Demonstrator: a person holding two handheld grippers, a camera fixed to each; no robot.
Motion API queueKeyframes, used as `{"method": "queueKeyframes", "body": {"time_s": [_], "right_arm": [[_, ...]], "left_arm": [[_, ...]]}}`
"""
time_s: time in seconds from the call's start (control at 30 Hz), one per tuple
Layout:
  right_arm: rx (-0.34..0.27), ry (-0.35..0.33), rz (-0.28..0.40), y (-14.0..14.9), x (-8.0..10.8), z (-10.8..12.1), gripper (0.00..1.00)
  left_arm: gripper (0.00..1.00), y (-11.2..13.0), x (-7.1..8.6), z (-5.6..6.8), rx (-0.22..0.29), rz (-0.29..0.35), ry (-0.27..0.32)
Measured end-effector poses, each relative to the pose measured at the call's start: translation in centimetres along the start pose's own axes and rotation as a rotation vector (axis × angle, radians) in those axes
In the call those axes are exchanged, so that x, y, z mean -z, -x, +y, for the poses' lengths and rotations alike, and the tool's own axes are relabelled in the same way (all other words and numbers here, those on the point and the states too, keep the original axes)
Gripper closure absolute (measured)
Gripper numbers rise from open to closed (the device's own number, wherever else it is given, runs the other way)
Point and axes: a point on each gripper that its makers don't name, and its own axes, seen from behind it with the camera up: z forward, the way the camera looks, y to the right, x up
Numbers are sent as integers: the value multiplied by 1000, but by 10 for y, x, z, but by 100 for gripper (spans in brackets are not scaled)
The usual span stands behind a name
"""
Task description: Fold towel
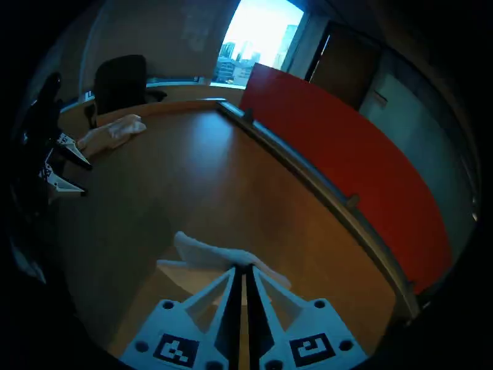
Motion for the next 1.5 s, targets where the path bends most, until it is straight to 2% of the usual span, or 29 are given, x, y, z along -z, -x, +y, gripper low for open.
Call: {"method": "queueKeyframes", "body": {"time_s": [0.43,1.07,1.5], "right_arm": [[-45,62,-26,30,28,59,96],[-81,184,-99,88,62,166,96],[-108,233,-137,116,73,215,96]], "left_arm": [[6,-2,-6,13,-23,-10,20],[6,-7,-11,24,-30,-24,23],[6,-14,-13,29,-32,-25,19]]}}
